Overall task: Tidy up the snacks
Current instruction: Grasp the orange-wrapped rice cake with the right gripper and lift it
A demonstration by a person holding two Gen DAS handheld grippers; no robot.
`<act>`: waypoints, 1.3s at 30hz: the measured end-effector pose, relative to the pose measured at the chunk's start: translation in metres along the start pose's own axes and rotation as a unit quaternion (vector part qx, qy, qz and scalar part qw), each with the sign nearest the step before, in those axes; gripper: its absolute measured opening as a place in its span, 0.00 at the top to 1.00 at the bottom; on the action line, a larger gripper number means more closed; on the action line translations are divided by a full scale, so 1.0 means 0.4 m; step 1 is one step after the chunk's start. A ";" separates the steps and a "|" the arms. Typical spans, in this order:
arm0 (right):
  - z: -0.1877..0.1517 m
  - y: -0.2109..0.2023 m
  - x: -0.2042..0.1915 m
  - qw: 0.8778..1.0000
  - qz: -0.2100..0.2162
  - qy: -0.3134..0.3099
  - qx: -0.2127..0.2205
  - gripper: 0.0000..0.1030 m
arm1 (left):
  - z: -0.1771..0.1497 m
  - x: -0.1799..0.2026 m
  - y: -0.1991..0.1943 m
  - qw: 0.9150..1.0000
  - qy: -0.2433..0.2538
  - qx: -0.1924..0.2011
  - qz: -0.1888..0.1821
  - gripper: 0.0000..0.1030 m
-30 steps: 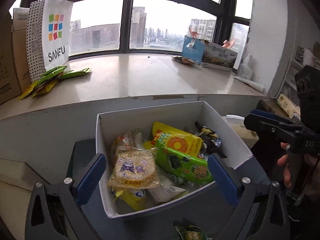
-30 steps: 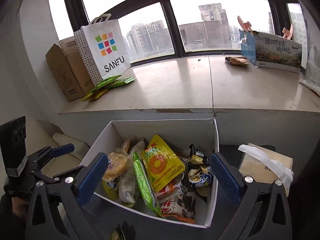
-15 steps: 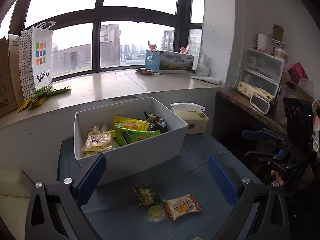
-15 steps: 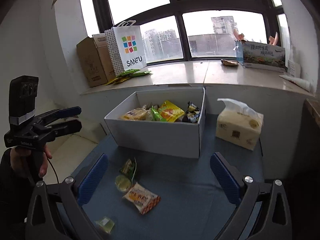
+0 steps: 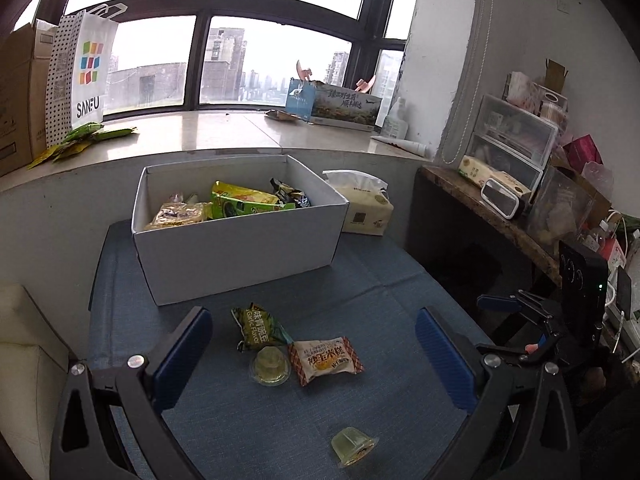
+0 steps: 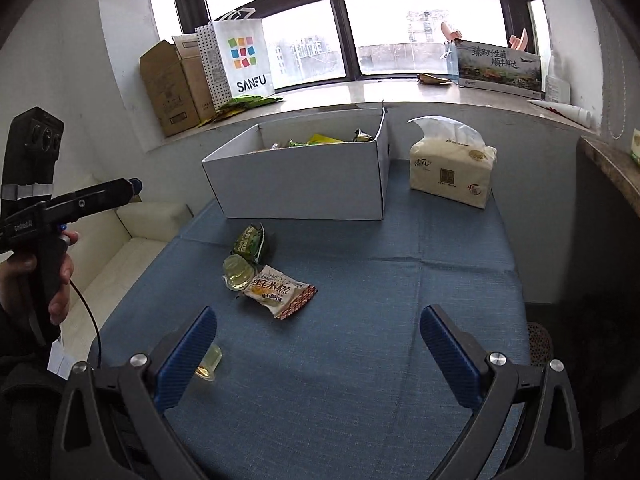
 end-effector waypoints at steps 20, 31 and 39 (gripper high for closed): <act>-0.001 0.248 -0.025 0.996 0.049 -0.023 -0.073 0.00 | -0.038 -0.119 -0.072 0.999 -0.009 0.012 0.039 0.00; -0.007 0.406 -0.129 0.976 0.116 -0.123 -0.135 0.02 | -0.075 -0.151 -0.061 0.999 -0.018 -0.005 0.040 0.00; 0.008 0.403 -0.126 0.974 0.123 -0.131 -0.135 0.56 | -0.111 -0.143 0.005 0.998 -0.015 -0.042 0.033 0.00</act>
Point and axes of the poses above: each gripper's, at about its wrist camera, not at the fingertips, and y roughly the way its jaws point, x to its right, z to its top, the point moved 10 cm from there along y, roughly the way its jaws point, and after that the axes turned 13 degrees about -y, right-handed, at the moved point
